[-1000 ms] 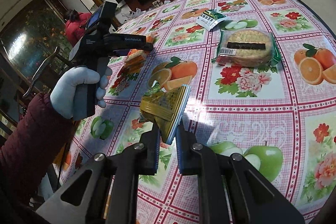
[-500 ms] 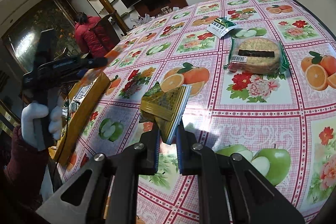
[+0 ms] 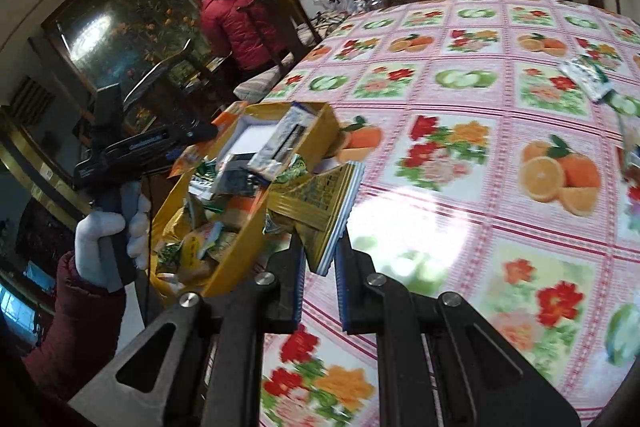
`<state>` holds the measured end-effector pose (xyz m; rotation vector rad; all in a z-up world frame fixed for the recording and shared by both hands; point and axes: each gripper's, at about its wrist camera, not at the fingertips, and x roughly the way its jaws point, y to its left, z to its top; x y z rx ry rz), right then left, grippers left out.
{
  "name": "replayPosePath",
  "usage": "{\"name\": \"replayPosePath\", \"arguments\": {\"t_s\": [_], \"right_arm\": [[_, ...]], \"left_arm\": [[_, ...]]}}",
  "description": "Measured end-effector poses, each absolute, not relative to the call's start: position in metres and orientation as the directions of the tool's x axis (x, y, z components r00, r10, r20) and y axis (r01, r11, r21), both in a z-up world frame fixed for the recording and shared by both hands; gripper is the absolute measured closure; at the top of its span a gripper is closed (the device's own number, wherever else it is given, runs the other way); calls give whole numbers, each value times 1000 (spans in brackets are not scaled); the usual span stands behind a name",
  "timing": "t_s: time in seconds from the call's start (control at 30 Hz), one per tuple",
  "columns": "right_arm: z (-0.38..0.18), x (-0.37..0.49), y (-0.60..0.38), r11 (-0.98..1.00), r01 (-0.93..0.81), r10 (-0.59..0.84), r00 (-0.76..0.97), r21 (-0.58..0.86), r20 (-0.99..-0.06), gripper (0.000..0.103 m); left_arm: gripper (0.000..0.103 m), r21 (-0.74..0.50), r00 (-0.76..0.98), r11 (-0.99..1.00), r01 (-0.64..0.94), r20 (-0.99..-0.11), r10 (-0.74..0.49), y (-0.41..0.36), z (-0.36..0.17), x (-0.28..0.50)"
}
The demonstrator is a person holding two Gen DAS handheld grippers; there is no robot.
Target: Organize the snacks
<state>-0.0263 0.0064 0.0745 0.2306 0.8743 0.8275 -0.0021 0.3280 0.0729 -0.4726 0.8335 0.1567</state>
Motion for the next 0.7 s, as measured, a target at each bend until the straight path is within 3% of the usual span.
{"name": "replayPosePath", "arguments": {"t_s": [0.17,0.27,0.43,0.5,0.63,0.7], "right_arm": [[74,-3,95,620,-554,765,270,556,-584,88],[76,12,142,631,-571,749,270,525,-606,88],[70,37,191,684,-551,692,283,478,-664,85],[71,40,194,708,-536,671,311,459,-673,77],[83,27,176,698,-536,695,347,475,-629,70],[92,9,157,690,-544,708,371,477,-601,57]], "left_arm": [[46,-398,670,842,-364,-740,-60,356,59,0],[39,-439,695,837,-327,-712,-102,359,62,-9],[39,-413,726,867,-278,-682,-92,352,78,-33],[38,-388,748,884,-261,-660,-69,346,86,-48],[38,-255,805,918,-304,-584,104,325,107,-85],[32,-143,825,914,-381,-498,266,307,120,-112]]}}
